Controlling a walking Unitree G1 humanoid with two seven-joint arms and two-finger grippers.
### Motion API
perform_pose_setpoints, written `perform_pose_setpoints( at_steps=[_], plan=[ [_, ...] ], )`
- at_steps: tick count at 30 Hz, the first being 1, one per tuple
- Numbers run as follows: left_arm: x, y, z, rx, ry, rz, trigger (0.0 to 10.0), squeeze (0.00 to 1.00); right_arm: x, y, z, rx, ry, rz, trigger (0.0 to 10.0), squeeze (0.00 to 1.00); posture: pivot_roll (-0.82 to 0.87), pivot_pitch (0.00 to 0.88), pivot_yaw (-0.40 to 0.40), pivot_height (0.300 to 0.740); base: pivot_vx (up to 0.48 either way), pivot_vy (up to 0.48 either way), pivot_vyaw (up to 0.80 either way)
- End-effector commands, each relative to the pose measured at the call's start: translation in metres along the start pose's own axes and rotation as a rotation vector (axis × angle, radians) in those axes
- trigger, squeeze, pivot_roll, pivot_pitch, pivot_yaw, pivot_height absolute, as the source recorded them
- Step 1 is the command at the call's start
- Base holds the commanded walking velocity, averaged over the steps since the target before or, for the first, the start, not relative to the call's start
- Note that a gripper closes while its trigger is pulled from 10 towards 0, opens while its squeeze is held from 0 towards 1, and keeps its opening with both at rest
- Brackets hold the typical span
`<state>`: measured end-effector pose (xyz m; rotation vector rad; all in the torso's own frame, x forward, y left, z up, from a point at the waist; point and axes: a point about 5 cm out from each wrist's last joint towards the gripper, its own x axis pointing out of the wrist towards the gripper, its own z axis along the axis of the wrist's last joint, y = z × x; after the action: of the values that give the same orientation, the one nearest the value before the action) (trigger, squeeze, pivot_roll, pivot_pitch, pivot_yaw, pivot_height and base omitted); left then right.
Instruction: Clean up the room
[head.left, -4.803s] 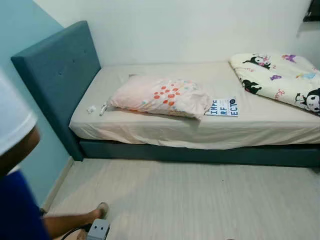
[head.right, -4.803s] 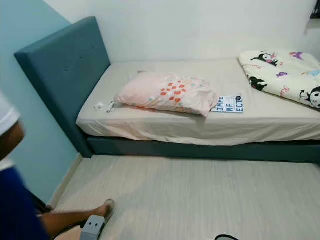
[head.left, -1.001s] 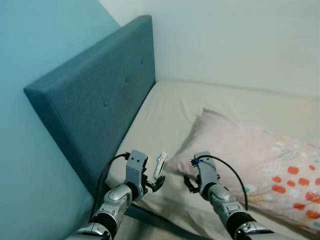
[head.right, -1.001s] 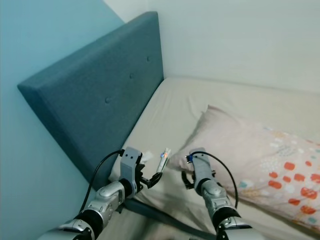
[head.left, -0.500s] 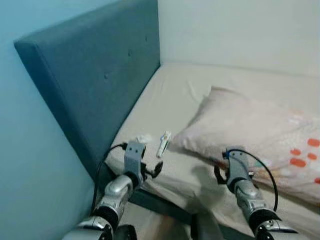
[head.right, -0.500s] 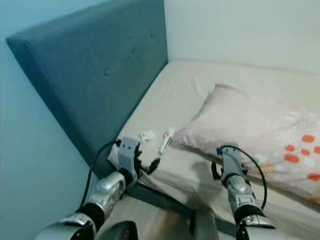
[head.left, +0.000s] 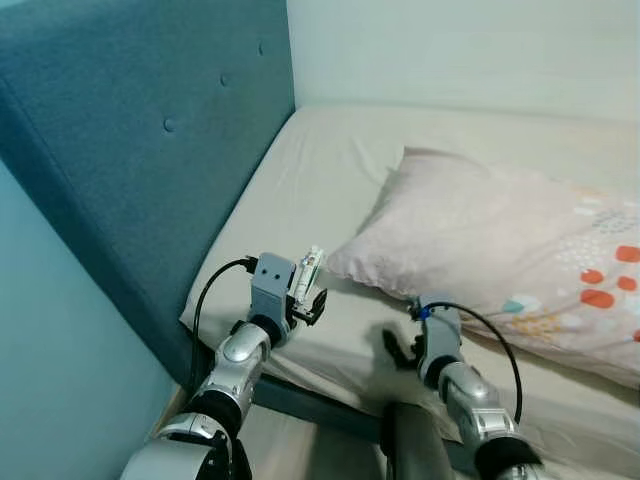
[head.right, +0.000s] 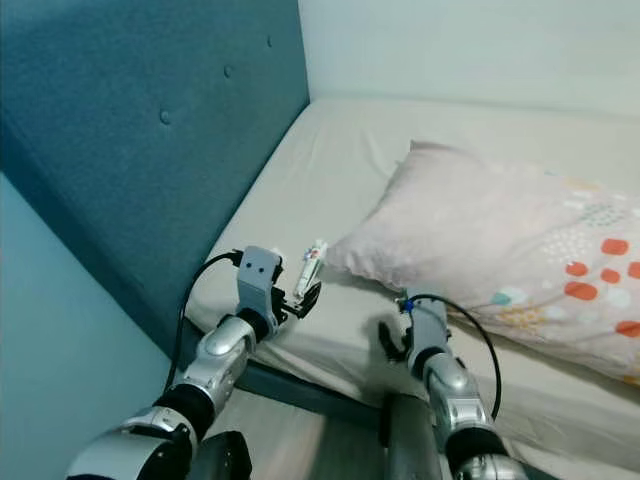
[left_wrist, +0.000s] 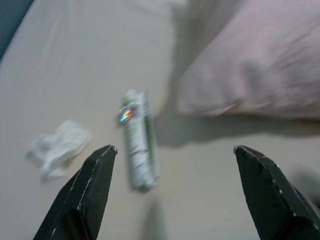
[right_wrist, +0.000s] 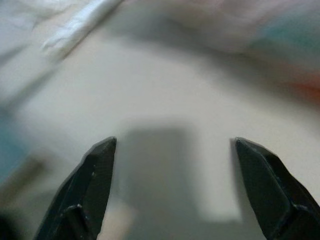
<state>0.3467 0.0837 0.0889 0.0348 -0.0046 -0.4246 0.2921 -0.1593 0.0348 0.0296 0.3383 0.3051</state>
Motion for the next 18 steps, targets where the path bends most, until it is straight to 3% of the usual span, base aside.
perform_pose_setpoints(
  at_steps=[1, 6, 9, 12, 18],
  plan=[
    [-0.002, 0.006, -0.004, 0.017, 0.031, 0.027, 10.0, 0.0, -0.003, 0.016, -0.002, 0.02, 0.008, 0.076, 10.0, 0.0, -0.17, 0.202, 0.094, 0.505, 0.0, 0.0, 0.0],
    [0.001, 0.01, 0.001, 0.01, 0.033, 0.047, 10.0, 0.0, -0.016, 0.026, -0.003, 0.034, -0.015, 0.126, 10.0, 0.0, -0.2, 0.248, 0.098, 0.49, 0.0, 0.0, 0.0],
    [0.006, 0.009, 0.007, -0.039, 0.018, 0.042, 10.0, 0.0, -0.03, 0.038, 0.001, 0.064, -0.045, 0.197, 10.0, 0.0, -0.21, 0.299, 0.099, 0.49, 0.0, 0.0, 0.0],
    [0.014, 0.0, 0.017, -0.145, -0.022, -0.016, 10.0, 0.0, -0.047, 0.053, 0.005, 0.074, -0.057, 0.25, 10.0, 0.0, -0.2, 0.344, 0.095, 0.49, 0.0, 0.0, 0.0],
    [0.024, -0.013, 0.031, -0.19, -0.064, -0.072, 10.0, 0.0, -0.055, 0.056, 0.013, 0.078, -0.073, 0.218, 10.0, 0.0, -0.2, 0.385, 0.103, 0.49, 0.0, 0.0, 0.0]
  ],
)
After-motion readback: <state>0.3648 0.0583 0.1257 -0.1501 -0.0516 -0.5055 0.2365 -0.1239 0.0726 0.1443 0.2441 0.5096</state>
